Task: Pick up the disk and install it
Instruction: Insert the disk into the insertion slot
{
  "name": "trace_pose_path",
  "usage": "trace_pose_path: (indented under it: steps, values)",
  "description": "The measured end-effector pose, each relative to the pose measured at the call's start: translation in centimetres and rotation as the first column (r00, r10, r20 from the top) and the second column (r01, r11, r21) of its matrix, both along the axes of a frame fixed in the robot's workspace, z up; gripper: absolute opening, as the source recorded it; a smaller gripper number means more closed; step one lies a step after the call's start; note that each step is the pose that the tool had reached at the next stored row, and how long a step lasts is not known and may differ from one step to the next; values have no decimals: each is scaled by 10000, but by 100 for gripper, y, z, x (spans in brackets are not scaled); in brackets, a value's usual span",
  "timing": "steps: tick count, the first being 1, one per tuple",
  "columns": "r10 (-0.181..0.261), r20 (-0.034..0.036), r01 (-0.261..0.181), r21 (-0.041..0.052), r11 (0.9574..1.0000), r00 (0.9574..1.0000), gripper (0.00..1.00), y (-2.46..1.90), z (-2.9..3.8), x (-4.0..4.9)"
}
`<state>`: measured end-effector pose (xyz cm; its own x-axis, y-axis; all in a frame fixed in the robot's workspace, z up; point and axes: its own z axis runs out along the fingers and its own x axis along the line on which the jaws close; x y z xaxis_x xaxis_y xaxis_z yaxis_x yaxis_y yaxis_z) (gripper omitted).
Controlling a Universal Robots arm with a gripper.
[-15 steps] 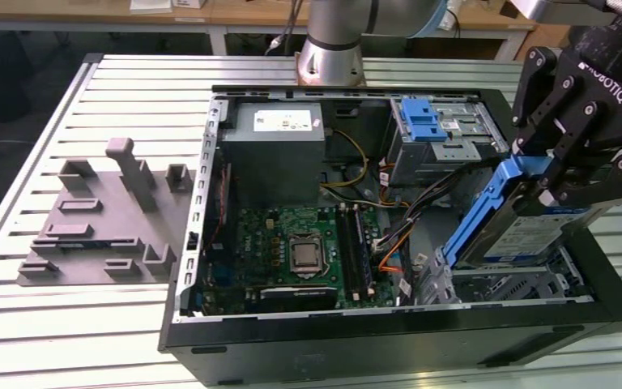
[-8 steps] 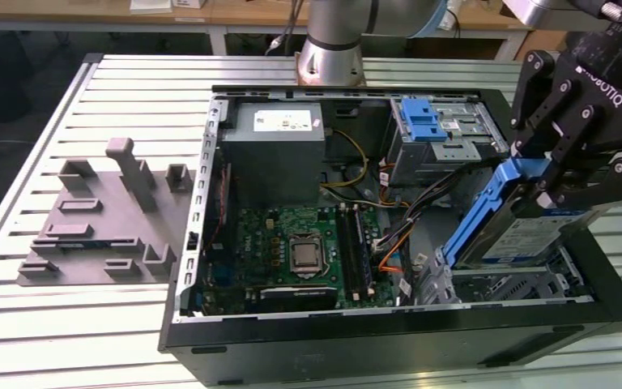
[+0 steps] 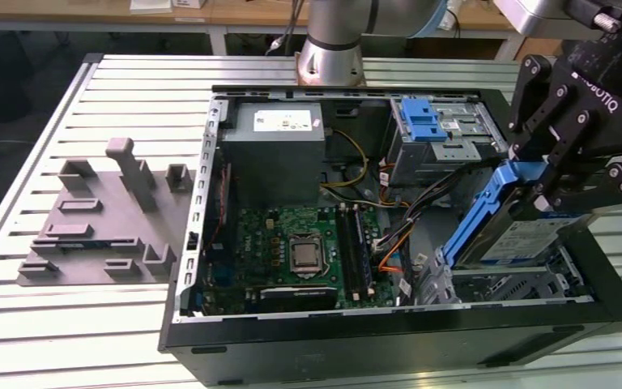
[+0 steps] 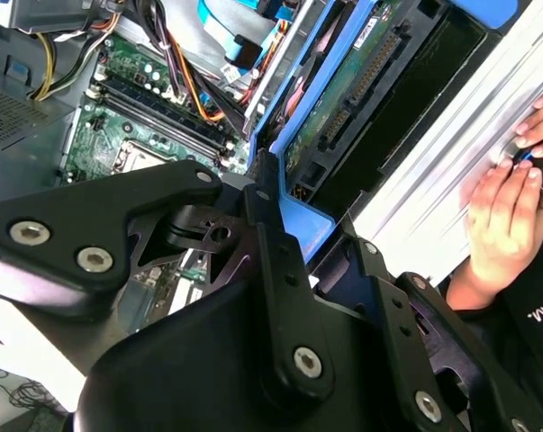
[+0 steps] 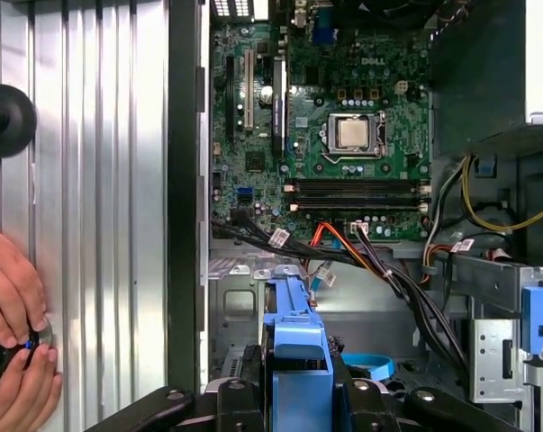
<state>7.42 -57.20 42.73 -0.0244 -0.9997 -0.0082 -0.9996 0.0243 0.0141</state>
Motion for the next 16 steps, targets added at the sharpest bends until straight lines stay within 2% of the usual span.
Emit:
trace_pose_path:
  steps: [16]
  values:
    - [-11, 0, 11, -1, 10000, 10000, 36, 0, -82, 0]
